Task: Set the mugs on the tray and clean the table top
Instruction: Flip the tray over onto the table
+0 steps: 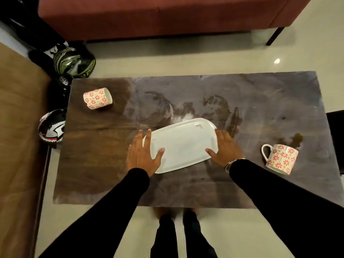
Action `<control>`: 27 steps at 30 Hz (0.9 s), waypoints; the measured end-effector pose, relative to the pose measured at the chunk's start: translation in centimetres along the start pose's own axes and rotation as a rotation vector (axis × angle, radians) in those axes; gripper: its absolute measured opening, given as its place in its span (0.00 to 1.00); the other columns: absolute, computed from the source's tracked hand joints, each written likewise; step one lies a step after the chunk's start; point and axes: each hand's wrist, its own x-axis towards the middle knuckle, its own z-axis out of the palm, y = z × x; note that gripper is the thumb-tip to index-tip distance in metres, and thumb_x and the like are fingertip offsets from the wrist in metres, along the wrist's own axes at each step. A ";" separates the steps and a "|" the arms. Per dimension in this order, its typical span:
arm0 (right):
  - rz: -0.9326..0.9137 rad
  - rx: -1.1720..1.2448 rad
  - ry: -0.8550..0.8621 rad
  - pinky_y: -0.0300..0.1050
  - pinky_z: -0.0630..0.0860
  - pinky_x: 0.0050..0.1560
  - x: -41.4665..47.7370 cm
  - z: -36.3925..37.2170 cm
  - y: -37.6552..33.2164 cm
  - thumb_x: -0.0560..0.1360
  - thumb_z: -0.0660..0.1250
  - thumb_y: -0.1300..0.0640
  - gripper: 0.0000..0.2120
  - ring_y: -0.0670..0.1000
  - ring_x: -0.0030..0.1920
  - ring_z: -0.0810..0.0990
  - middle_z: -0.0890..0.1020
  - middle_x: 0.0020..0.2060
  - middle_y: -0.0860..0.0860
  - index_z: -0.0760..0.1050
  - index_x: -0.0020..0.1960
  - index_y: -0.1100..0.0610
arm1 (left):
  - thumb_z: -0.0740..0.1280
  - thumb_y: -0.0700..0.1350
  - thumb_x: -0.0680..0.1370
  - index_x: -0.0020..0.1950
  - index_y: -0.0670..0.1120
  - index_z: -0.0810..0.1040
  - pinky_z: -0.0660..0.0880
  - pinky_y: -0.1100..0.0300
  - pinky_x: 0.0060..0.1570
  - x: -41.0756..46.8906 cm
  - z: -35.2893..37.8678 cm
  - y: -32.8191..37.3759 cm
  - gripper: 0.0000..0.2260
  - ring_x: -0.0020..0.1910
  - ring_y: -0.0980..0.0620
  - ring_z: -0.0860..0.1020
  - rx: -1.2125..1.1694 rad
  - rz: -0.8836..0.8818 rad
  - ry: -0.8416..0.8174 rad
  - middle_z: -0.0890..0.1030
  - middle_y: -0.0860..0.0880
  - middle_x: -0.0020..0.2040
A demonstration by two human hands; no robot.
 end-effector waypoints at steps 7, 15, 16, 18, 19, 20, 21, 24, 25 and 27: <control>0.500 0.597 0.083 0.43 0.71 0.48 5.7 4.1 3.3 0.72 0.77 0.50 0.16 0.55 0.44 0.79 0.84 0.44 0.55 0.81 0.53 0.61 | 0.72 0.51 0.80 0.55 0.35 0.79 0.74 0.49 0.62 2.8 4.7 -2.5 0.17 0.61 0.36 0.80 -0.505 -0.561 -0.028 0.82 0.36 0.57; 0.397 0.519 0.048 0.42 0.67 0.37 7.3 4.8 3.3 0.76 0.71 0.60 0.05 0.54 0.39 0.76 0.80 0.38 0.55 0.82 0.45 0.62 | 0.66 0.44 0.83 0.51 0.39 0.83 0.75 0.53 0.59 3.2 7.6 -5.3 0.09 0.57 0.38 0.82 -0.481 -0.650 -0.185 0.86 0.39 0.55; 0.401 0.514 0.033 0.42 0.67 0.41 7.2 4.5 3.3 0.76 0.69 0.62 0.04 0.55 0.41 0.76 0.81 0.39 0.56 0.82 0.46 0.62 | 0.66 0.44 0.83 0.51 0.40 0.83 0.76 0.52 0.59 3.3 7.7 -5.6 0.09 0.56 0.38 0.83 -0.482 -0.645 -0.194 0.87 0.39 0.54; 0.369 0.526 0.014 0.41 0.68 0.45 7.0 3.7 3.5 0.76 0.68 0.65 0.04 0.54 0.42 0.76 0.80 0.39 0.56 0.82 0.48 0.61 | 0.66 0.44 0.83 0.49 0.42 0.82 0.80 0.48 0.60 3.6 7.8 -6.4 0.08 0.53 0.39 0.85 -0.525 -0.630 -0.191 0.87 0.40 0.48; 0.344 0.551 0.016 0.41 0.70 0.45 7.0 3.1 3.6 0.77 0.69 0.66 0.04 0.54 0.41 0.76 0.80 0.39 0.56 0.82 0.48 0.61 | 0.66 0.44 0.83 0.48 0.43 0.81 0.81 0.46 0.59 3.8 7.6 -6.7 0.08 0.50 0.39 0.86 -0.571 -0.619 -0.174 0.87 0.41 0.43; 0.320 0.580 0.029 0.41 0.72 0.44 7.1 2.2 3.6 0.77 0.70 0.66 0.04 0.53 0.40 0.77 0.80 0.39 0.56 0.82 0.49 0.61 | 0.66 0.44 0.84 0.46 0.44 0.79 0.83 0.45 0.56 4.2 7.2 -6.9 0.08 0.47 0.40 0.87 -0.640 -0.607 -0.147 0.86 0.42 0.40; 0.296 0.614 0.048 0.39 0.75 0.41 7.2 1.3 3.7 0.77 0.71 0.67 0.04 0.50 0.36 0.77 0.80 0.38 0.56 0.82 0.50 0.61 | 0.66 0.43 0.84 0.45 0.44 0.78 0.85 0.47 0.51 4.7 6.6 -7.0 0.08 0.44 0.41 0.88 -0.724 -0.594 -0.112 0.85 0.41 0.39; 0.259 0.836 0.092 0.33 0.77 0.29 7.3 -1.2 3.3 0.78 0.69 0.71 0.06 0.42 0.25 0.78 0.79 0.38 0.59 0.77 0.54 0.65 | 0.66 0.44 0.85 0.42 0.44 0.77 0.82 0.61 0.30 7.3 4.1 -6.5 0.12 0.30 0.51 0.86 -1.052 -0.581 0.008 0.84 0.38 0.40; 0.248 0.932 0.115 0.35 0.80 0.31 7.2 -1.9 3.1 0.79 0.67 0.72 0.07 0.43 0.27 0.81 0.80 0.39 0.59 0.76 0.56 0.65 | 0.67 0.47 0.85 0.42 0.43 0.78 0.82 0.63 0.29 8.1 3.1 -6.1 0.13 0.28 0.53 0.85 -1.156 -0.588 0.046 0.84 0.40 0.39; 0.255 1.100 0.189 0.38 0.83 0.37 6.9 -2.8 2.9 0.79 0.63 0.74 0.09 0.48 0.32 0.84 0.82 0.40 0.58 0.76 0.57 0.64 | 0.69 0.55 0.83 0.44 0.43 0.81 0.84 0.62 0.34 9.2 1.3 -5.4 0.17 0.33 0.52 0.87 -1.336 -0.628 0.060 0.86 0.43 0.37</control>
